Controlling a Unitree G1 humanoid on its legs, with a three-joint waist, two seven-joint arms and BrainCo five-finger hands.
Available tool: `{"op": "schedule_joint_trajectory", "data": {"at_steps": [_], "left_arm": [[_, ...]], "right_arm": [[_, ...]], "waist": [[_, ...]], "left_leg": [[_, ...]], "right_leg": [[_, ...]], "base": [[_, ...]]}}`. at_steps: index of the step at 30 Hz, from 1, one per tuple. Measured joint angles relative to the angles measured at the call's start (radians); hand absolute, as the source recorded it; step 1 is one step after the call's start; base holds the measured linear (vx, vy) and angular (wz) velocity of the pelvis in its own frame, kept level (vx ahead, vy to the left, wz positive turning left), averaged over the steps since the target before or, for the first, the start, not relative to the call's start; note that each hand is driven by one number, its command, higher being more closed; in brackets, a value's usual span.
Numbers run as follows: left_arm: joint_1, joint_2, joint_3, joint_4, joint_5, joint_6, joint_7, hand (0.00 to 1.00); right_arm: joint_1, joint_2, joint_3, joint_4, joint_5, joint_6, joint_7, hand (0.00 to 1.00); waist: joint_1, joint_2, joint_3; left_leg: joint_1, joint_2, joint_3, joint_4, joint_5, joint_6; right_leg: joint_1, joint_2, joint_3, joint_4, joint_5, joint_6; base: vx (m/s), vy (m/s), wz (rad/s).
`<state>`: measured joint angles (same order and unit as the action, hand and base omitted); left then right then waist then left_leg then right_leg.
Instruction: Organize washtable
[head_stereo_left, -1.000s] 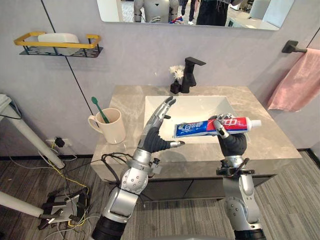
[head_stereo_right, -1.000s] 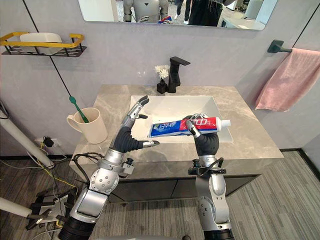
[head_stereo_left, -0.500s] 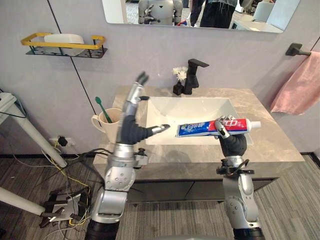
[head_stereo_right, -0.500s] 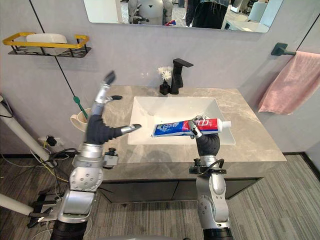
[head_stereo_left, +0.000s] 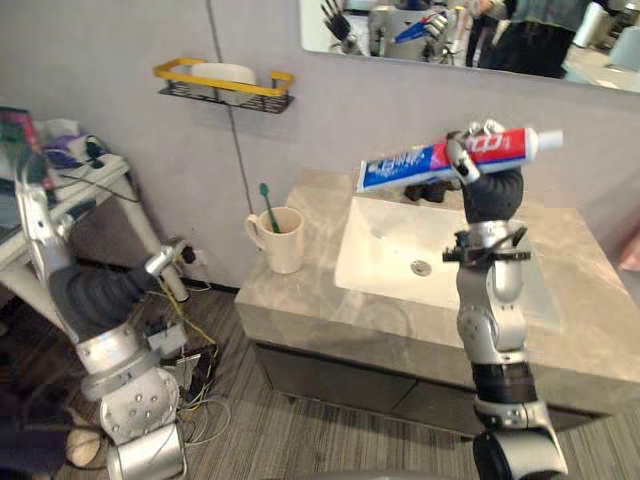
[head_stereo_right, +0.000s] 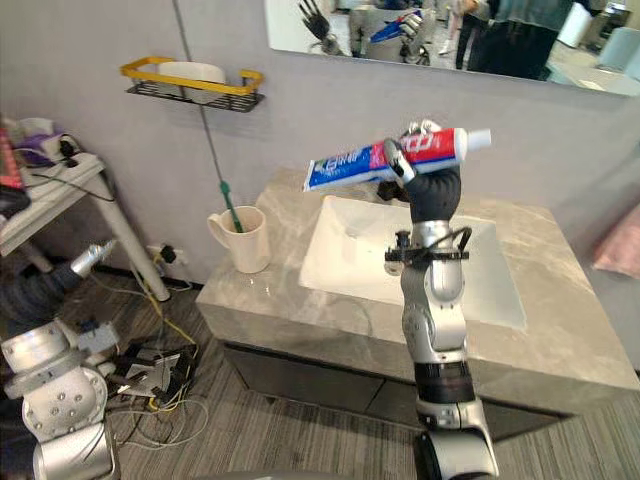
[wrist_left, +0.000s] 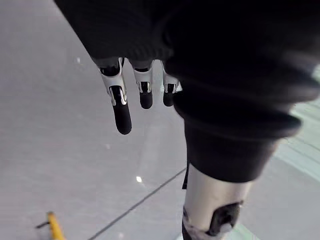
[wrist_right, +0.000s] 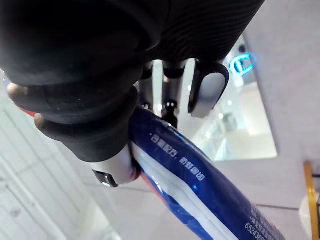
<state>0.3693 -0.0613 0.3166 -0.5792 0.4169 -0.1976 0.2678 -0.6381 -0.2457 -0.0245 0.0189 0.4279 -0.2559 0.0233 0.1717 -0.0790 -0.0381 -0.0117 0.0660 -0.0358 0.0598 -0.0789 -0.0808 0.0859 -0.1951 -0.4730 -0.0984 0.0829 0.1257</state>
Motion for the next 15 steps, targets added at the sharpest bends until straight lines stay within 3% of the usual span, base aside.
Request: {"op": "schedule_joint_trajectory", "data": {"at_steps": [4,9,15], "left_arm": [[0.081,-0.013,-0.019,0.23,-0.034,0.045,-0.068,0.0],[0.113,0.0,-0.111,0.464,-0.054,0.07,-0.175,0.0],[0.103,0.014,-0.156,0.632,-0.076,0.082,-0.25,0.0]], "right_arm": [[-0.127,-0.076,0.065,0.051,-0.002,0.046,0.003,1.0],[-0.21,-0.126,0.144,0.055,-0.009,0.071,0.007,1.0],[-0.242,-0.212,0.202,0.033,-0.02,0.087,0.047,1.0]], "waist": [[0.037,-0.023,0.019],[0.036,-0.065,0.047],[0.033,-0.077,0.065]], "left_leg": [[-0.02,0.002,-0.034,-0.012,0.018,-0.007],[-0.048,0.001,-0.036,-0.008,0.017,-0.008],[-0.078,0.004,-0.031,0.01,0.016,-0.009]], "right_leg": [[-0.004,0.005,-0.027,0.0,0.0,0.001],[-0.025,0.003,-0.035,0.0,0.0,0.001],[-0.05,0.005,-0.032,0.0,0.0,0.001]], "base": [[-0.01,-0.028,0.3],[-0.03,-0.007,0.03],[0.0,-0.002,-0.01]]}}
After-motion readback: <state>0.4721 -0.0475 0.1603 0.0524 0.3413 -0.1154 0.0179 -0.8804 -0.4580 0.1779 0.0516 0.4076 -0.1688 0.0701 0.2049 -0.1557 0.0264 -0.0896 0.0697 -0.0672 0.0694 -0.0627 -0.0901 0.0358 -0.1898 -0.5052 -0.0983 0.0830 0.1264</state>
